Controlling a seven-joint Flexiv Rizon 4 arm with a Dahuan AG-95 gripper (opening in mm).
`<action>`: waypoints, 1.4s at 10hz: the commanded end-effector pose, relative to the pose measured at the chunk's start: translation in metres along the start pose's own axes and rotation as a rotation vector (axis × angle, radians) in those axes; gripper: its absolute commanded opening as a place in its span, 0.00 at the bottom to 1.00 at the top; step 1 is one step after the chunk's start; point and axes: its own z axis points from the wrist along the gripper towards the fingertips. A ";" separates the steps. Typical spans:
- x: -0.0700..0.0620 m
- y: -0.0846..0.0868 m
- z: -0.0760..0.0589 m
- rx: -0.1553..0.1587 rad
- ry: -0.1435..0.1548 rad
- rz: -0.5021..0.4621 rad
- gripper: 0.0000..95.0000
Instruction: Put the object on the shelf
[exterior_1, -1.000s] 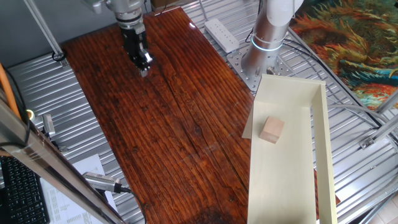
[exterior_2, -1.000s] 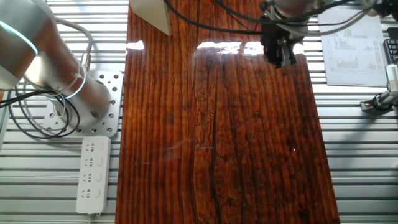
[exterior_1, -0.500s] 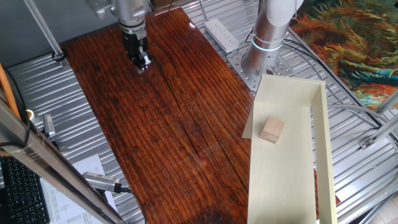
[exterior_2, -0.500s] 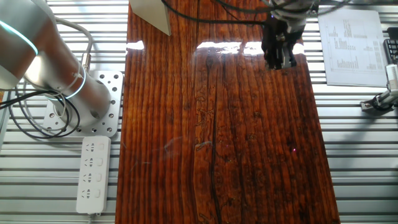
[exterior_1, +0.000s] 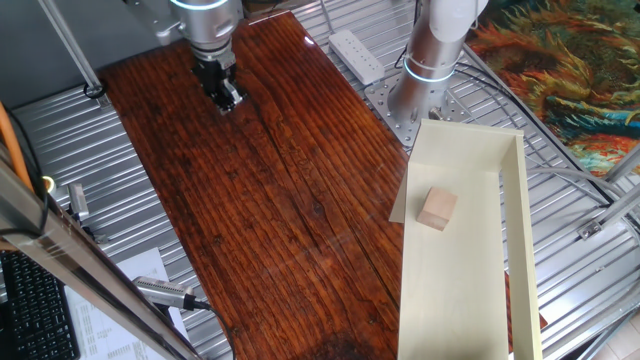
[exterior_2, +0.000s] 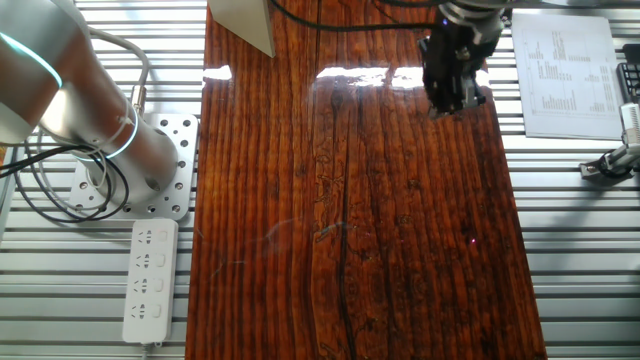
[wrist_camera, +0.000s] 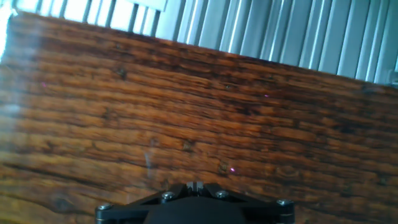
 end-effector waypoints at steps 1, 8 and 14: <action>0.003 -0.001 0.002 -0.134 -0.026 0.066 0.00; 0.004 -0.001 0.003 -0.121 -0.029 0.082 0.00; 0.004 -0.001 0.003 -0.131 -0.014 0.212 0.00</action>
